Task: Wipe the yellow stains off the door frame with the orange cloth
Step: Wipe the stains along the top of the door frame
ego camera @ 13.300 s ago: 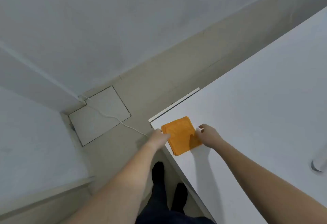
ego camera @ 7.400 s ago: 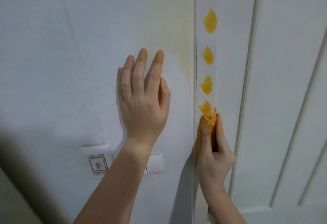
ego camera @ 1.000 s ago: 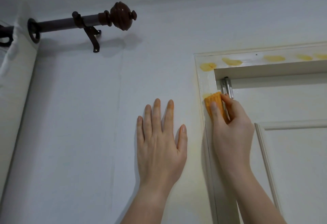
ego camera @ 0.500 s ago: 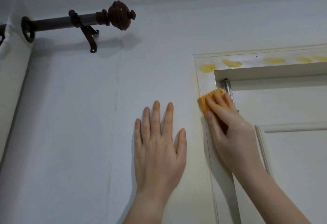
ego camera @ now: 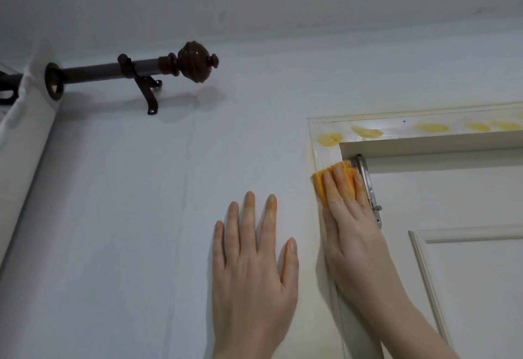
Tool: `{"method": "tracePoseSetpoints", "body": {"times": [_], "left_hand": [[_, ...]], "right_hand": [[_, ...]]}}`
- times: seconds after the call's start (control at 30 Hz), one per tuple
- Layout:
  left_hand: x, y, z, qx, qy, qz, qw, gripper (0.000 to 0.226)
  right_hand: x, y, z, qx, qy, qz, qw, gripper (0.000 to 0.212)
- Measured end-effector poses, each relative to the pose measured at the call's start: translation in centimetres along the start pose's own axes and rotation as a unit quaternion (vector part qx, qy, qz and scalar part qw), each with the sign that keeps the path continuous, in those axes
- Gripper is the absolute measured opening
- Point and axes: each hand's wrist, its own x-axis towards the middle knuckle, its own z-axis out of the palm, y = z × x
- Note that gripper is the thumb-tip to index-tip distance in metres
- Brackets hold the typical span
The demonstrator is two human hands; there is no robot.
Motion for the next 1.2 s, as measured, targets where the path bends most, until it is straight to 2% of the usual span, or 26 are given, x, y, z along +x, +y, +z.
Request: {"method": "tracePoseSetpoints", "body": {"times": [0.13, 0.3, 0.47, 0.57, 0.63, 0.77, 0.93, 1.1, 1.2], "left_hand": [[0.0, -0.1, -0.1, 0.005, 0.001, 0.001, 1.000, 0.068], [0.2, 0.0, 0.0, 0.011, 0.004, 0.001, 1.000, 0.069], [0.0, 0.0, 0.0, 0.009, 0.009, 0.001, 1.000, 0.068], [0.0, -0.1, 0.1, 0.006, 0.016, 0.002, 1.000, 0.068], [0.1, 0.0, 0.1, 0.008, 0.020, 0.002, 1.000, 0.068], [-0.1, -0.1, -0.1, 0.005, 0.013, 0.002, 1.000, 0.069], [0.1, 0.0, 0.1, -0.003, 0.024, 0.001, 1.000, 0.068], [-0.1, -0.1, -0.1, 0.003, 0.005, 0.006, 1.000, 0.068], [0.1, -0.1, 0.1, -0.007, 0.014, 0.001, 1.000, 0.068]], "right_hand": [[-0.3, -0.3, 0.0, 0.035, 0.026, 0.048, 0.998, 0.063], [1.8, 0.4, 0.8, -0.032, 0.014, -0.025, 0.999, 0.064], [4.7, 0.2, 1.2, -0.045, 0.048, 0.012, 0.998, 0.066], [5.1, -0.1, 1.6, -0.071, 0.065, -0.030, 0.995, 0.069], [6.9, 0.4, 1.3, -0.072, 0.065, -0.040, 0.994, 0.071], [6.7, 0.5, 0.6, -0.075, 0.059, -0.002, 0.995, 0.074], [7.9, 0.0, 1.1, -0.085, 0.043, -0.037, 0.995, 0.072], [7.8, 1.0, -0.2, -0.100, 0.050, -0.003, 0.994, 0.079], [8.1, 0.3, 0.5, -0.087, 0.034, -0.054, 0.994, 0.072]]}}
